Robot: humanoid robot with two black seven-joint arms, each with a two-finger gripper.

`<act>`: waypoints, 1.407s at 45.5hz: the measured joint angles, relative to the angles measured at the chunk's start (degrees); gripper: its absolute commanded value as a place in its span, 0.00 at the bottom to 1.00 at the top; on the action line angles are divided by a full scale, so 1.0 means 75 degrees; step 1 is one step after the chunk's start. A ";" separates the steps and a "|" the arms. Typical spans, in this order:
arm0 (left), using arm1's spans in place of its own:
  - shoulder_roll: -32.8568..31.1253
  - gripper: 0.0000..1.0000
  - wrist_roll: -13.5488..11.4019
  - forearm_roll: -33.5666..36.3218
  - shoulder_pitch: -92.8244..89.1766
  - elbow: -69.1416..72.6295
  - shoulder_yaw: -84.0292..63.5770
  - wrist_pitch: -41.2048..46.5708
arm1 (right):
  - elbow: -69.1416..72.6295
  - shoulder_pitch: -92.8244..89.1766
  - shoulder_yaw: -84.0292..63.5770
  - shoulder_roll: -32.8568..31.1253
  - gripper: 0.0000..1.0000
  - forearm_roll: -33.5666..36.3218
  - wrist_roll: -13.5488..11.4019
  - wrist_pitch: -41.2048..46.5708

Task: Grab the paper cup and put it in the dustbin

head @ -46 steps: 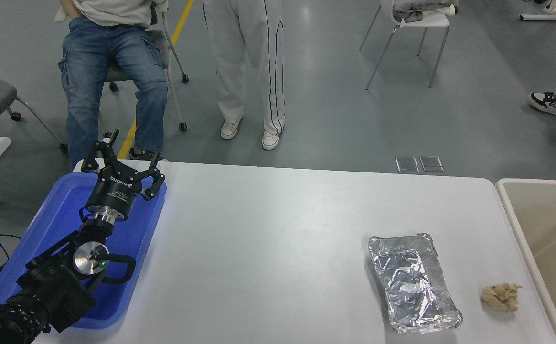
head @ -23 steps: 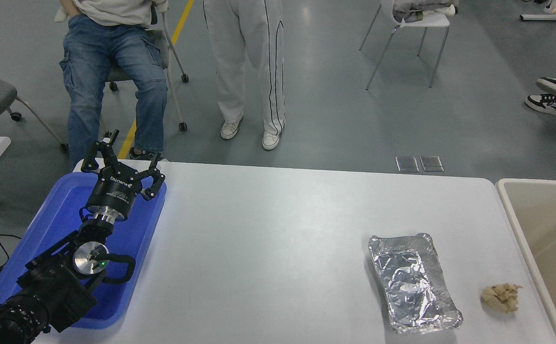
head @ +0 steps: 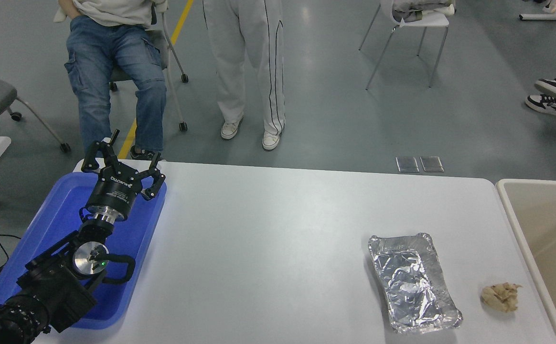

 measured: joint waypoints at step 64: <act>0.0000 1.00 0.0000 0.0001 -0.0009 0.0000 0.0000 0.0000 | 0.4610 0.9713 -0.7525 0.1656 1.00 -0.0092 0.0002 0.6504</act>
